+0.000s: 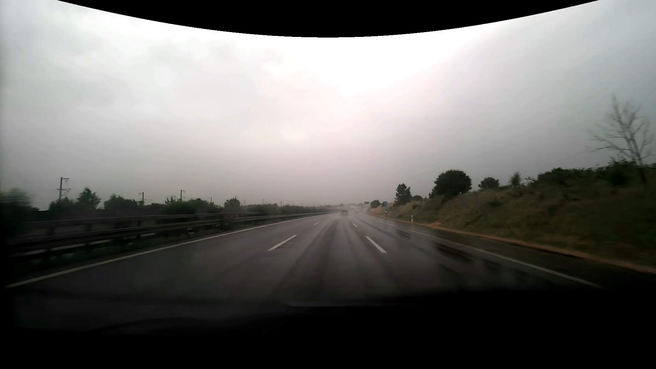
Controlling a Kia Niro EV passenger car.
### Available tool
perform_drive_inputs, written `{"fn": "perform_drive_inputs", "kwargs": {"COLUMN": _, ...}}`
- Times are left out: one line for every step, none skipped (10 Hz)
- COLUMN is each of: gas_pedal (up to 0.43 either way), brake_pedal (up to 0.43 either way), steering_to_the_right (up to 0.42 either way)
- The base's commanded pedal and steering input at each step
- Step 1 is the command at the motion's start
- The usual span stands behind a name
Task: Follow the waypoints while adhering to traffic rules and regulations
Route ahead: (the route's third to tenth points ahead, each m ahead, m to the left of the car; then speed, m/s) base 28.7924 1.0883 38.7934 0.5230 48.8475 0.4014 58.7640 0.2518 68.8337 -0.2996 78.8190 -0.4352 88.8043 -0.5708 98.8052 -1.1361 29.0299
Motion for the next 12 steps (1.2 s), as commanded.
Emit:
{"fn": "perform_drive_inputs", "kwargs": {"gas_pedal": 0.228, "brake_pedal": 0.0, "steering_to_the_right": 0.003}}
{"fn": "perform_drive_inputs", "kwargs": {"gas_pedal": 0.24, "brake_pedal": 0.0, "steering_to_the_right": 0.002}}
{"fn": "perform_drive_inputs", "kwargs": {"gas_pedal": 0.248, "brake_pedal": 0.0, "steering_to_the_right": 0.001}}
{"fn": "perform_drive_inputs", "kwargs": {"gas_pedal": 0.248, "brake_pedal": 0.0, "steering_to_the_right": 0.001}}
{"fn": "perform_drive_inputs", "kwargs": {"gas_pedal": 0.248, "brake_pedal": 0.0, "steering_to_the_right": 0.001}}
{"fn": "perform_drive_inputs", "kwargs": {"gas_pedal": 0.248, "brake_pedal": 0.0, "steering_to_the_right": 0.001}}
{"fn": "perform_drive_inputs", "kwargs": {"gas_pedal": 0.248, "brake_pedal": 0.0, "steering_to_the_right": 0.001}}
{"fn": "perform_drive_inputs", "kwargs": {"gas_pedal": 0.248, "brake_pedal": 0.0, "steering_to_the_right": 0.001}}
{"fn": "perform_drive_inputs", "kwargs": {"gas_pedal": 0.248, "brake_pedal": 0.0, "steering_to_the_right": 0.001}}
{"fn": "perform_drive_inputs", "kwargs": {"gas_pedal": 0.248, "brake_pedal": 0.0, "steering_to_the_right": 0.001}}
{"fn": "perform_drive_inputs", "kwargs": {"gas_pedal": 0.248, "brake_pedal": 0.0, "steering_to_the_right": 0.001}}
{"fn": "perform_drive_inputs", "kwargs": {"gas_pedal": 0.248, "brake_pedal": 0.0, "steering_to_the_right": 0.001}}
